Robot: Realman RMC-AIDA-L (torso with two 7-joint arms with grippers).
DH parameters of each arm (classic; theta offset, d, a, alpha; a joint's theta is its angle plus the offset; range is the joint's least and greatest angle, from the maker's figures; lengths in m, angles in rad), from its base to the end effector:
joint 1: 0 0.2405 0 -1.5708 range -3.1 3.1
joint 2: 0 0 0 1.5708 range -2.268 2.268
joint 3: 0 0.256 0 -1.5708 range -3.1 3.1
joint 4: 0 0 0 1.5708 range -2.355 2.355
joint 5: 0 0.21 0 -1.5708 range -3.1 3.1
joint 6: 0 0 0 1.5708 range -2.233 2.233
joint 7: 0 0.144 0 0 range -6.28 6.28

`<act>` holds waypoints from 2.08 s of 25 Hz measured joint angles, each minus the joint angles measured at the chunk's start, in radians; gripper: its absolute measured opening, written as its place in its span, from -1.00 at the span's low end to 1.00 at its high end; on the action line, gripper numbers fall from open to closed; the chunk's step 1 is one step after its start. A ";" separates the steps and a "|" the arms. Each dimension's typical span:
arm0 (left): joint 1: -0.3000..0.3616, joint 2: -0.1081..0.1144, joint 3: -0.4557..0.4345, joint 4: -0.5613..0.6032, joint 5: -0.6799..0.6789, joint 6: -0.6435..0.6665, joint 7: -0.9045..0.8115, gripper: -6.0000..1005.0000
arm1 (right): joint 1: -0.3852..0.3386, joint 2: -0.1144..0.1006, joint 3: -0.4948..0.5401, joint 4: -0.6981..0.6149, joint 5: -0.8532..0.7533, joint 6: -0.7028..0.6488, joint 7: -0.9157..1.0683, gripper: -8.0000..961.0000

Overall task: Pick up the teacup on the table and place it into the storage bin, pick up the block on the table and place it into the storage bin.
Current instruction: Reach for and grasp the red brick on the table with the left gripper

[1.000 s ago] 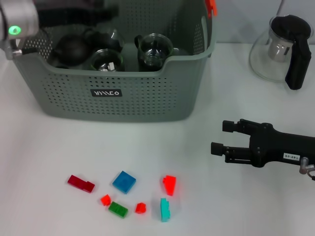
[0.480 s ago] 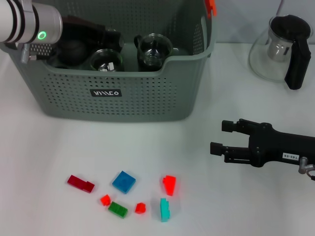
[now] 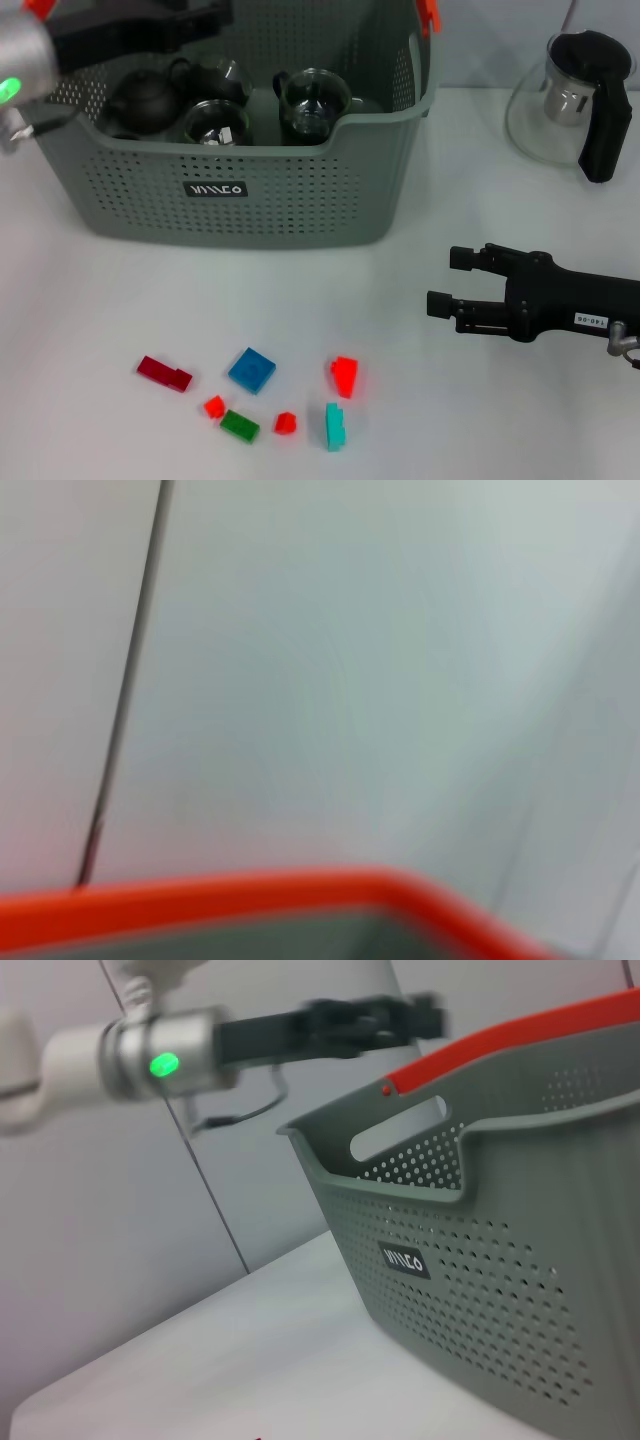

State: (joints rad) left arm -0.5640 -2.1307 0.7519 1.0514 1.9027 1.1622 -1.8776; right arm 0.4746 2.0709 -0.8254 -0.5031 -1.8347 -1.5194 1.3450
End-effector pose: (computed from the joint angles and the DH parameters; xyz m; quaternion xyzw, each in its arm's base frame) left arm -0.2101 0.4111 0.0723 -0.8475 -0.3055 -0.2859 0.3267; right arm 0.2727 0.3054 -0.0290 -0.9177 0.2648 0.2787 0.1003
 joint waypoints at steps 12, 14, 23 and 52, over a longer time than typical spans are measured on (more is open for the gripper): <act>0.276 -0.014 -0.409 -0.341 -0.005 0.564 0.843 0.39 | 0.001 0.001 0.000 -0.001 0.000 -0.004 0.002 0.93; 0.329 -0.032 -0.414 -0.337 0.011 0.570 0.942 0.38 | 0.001 0.001 0.000 0.000 0.000 -0.004 0.007 0.93; 0.394 -0.036 -0.545 -0.329 0.251 0.571 1.017 0.34 | 0.001 0.000 0.000 0.000 0.000 -0.001 0.016 0.93; 0.264 -0.031 -0.542 -0.378 0.505 0.435 0.807 0.14 | -0.006 -0.003 0.000 0.000 -0.006 0.005 0.016 0.93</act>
State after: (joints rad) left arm -0.2999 -2.1614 0.2102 0.6736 2.4075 1.5970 -1.0707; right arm 0.4683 2.0683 -0.8252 -0.5031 -1.8406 -1.5140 1.3606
